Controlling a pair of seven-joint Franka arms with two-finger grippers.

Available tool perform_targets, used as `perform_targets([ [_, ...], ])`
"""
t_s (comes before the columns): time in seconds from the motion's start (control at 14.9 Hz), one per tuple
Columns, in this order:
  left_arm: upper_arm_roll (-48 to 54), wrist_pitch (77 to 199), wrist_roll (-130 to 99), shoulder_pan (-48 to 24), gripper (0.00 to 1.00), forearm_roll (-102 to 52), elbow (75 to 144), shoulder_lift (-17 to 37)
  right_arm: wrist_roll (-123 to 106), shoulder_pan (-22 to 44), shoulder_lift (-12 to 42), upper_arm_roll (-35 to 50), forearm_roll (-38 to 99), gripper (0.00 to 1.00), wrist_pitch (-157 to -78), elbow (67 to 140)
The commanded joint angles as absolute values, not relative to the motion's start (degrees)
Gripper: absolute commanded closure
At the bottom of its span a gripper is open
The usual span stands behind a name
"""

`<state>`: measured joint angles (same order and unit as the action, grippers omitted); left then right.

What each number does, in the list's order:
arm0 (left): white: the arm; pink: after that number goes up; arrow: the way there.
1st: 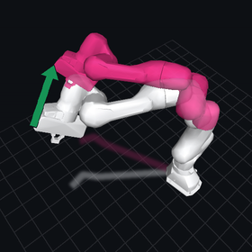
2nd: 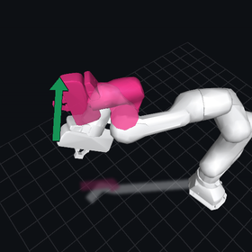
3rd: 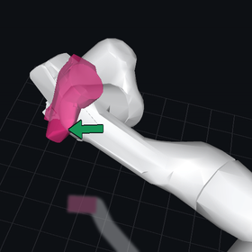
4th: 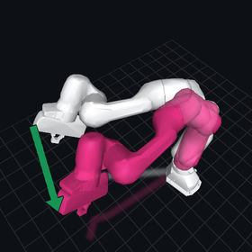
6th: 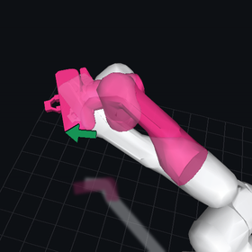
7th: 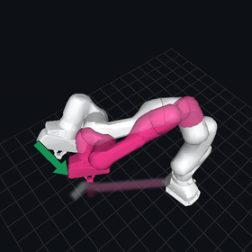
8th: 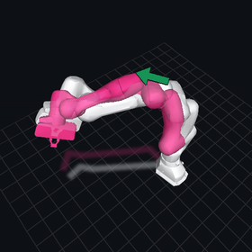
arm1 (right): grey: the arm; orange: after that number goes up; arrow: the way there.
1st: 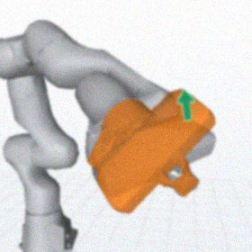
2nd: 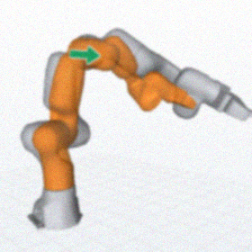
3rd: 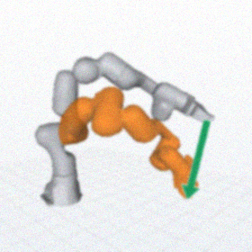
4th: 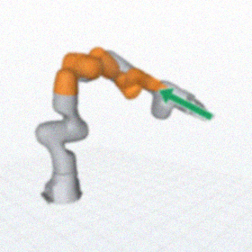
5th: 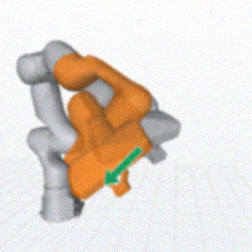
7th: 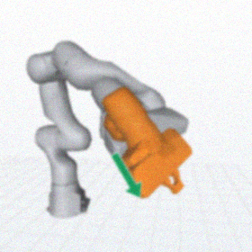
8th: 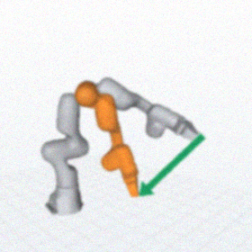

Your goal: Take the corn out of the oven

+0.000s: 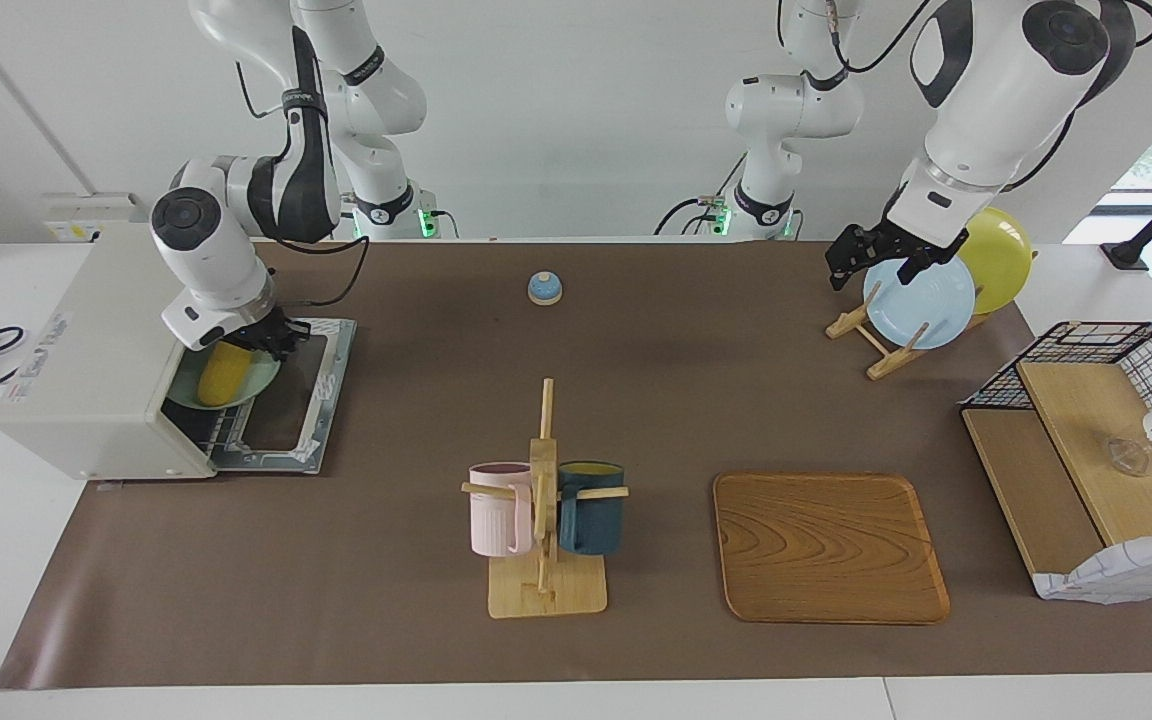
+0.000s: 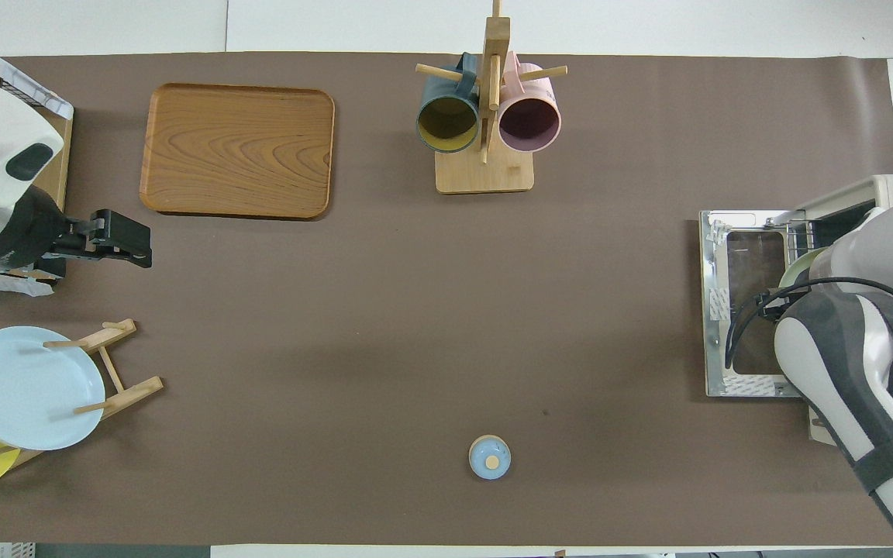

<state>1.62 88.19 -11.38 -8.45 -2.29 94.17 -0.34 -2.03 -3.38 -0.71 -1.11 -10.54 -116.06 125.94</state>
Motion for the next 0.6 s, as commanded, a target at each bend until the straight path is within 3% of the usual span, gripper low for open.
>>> perform_targets([
  [0.0,1.9,87.6,-11.2,-7.7,0.00,-2.8,94.3,-1.0,-3.3,0.3,-1.1,-0.5,-12.7,1.00,-115.6,125.2],
  [0.27,1.9,87.6,-11.3,-7.7,0.00,-2.8,94.3,-1.0,2.2,8.9,1.6,-0.5,-12.6,1.00,-107.0,116.1],
  [0.4,2.0,87.5,-11.3,-7.7,0.00,-2.8,94.3,-1.0,9.0,16.9,3.3,-0.4,-11.7,1.00,-104.4,111.8],
  [0.54,1.9,87.2,-11.3,-7.7,0.00,-2.8,94.3,-1.0,20.3,23.3,8.1,-0.4,-9.2,1.00,-102.4,105.5],
])
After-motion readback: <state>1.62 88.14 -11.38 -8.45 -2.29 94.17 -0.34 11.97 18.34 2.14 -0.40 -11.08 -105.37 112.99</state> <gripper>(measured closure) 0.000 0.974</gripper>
